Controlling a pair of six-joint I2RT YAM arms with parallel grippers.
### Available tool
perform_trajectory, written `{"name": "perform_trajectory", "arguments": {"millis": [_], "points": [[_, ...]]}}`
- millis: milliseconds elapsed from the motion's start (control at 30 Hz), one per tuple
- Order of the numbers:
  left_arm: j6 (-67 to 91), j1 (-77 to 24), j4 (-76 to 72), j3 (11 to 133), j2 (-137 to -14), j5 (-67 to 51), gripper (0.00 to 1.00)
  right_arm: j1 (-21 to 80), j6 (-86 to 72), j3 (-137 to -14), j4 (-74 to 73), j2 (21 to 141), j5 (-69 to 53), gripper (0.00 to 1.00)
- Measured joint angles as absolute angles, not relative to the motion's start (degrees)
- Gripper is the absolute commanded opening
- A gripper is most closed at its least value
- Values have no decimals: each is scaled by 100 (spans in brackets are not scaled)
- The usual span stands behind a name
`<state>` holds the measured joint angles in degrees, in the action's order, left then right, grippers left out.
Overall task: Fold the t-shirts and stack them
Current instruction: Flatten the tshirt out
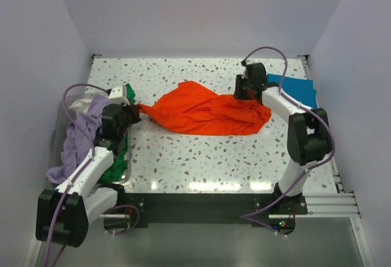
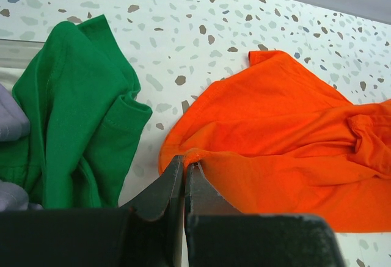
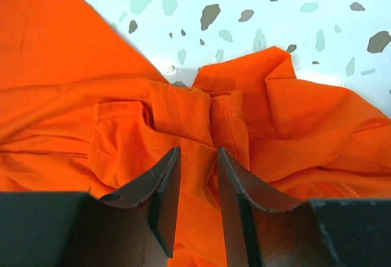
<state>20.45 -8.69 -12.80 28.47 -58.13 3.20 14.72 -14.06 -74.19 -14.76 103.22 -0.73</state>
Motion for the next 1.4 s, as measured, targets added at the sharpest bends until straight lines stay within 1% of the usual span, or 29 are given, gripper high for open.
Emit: {"name": "perform_trajectory", "arguments": {"millis": [267,367,467,500,567,600,633,933,1033,1300,1400], "points": [[2045,-869,-1278,2847,-5723,320,0,1472,-1406,-7419,-1511,10409,-47,31],[2045,-869,-1275,2845,-5695,320,0,1472,-1406,-7422,-1511,10438,-45,28],[2045,-869,-1275,2845,-5666,320,0,1472,-1404,-7422,-1514,10466,-47,20],[2045,-869,-1275,2845,-5660,320,0,1472,-1402,-7422,-1518,10468,-45,14],[2045,-869,-1275,2845,-5655,320,0,1472,-1389,-7422,-1518,10468,-47,8],[2045,-869,-1275,2845,-5655,320,0,1472,-1391,-7422,-1520,10468,-47,2],[2045,-869,-1275,2845,-5655,320,0,1472,-1385,-7424,-1527,10468,-45,0],[2043,-869,-1269,2847,-5658,360,0,1472,-1393,-7426,-1680,10283,102,0],[2043,-869,-1238,2862,-5682,456,0,1472,-1393,-7426,-1785,9854,198,0],[2040,-869,-1114,3269,-5931,609,0,1472,-1347,-7609,-2023,8090,462,0],[2038,-869,-1109,3459,-5940,604,0,1472,-1293,-7703,-2058,7859,541,1]]}}
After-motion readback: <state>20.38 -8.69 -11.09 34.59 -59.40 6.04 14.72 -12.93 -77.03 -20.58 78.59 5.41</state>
